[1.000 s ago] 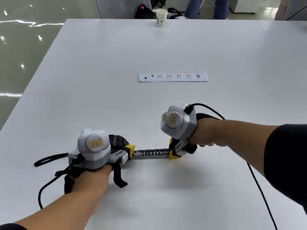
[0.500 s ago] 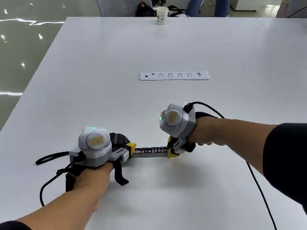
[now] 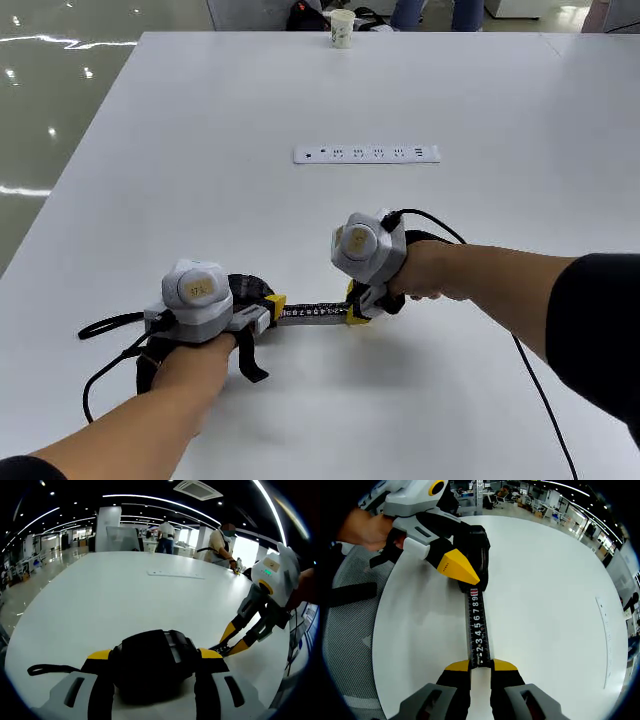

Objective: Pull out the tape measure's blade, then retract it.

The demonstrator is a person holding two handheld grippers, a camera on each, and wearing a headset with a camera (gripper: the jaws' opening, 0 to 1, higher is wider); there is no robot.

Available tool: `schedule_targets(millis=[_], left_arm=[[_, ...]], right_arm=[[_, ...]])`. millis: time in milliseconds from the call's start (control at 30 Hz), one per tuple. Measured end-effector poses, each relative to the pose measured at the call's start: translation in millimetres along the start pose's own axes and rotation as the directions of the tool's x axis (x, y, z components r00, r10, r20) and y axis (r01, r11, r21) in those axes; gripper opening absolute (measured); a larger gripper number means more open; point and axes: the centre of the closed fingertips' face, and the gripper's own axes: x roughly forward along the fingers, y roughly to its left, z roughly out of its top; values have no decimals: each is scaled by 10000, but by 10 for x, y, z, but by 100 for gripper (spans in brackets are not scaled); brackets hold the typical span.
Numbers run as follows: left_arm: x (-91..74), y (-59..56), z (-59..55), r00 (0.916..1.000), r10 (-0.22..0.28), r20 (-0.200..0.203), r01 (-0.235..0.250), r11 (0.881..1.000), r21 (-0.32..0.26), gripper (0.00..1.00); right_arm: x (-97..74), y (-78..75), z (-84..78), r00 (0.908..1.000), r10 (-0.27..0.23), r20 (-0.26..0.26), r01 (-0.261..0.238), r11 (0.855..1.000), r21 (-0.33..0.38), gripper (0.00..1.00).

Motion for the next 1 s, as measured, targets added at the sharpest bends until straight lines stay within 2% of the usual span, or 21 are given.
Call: schedule_targets(millis=[1000], left_arm=[[-10,-5,-12,9997,-203,-143,202,9998,-40,60]], right_arm=[[71,8,190,9982,28,606,-30,10000,27,11]])
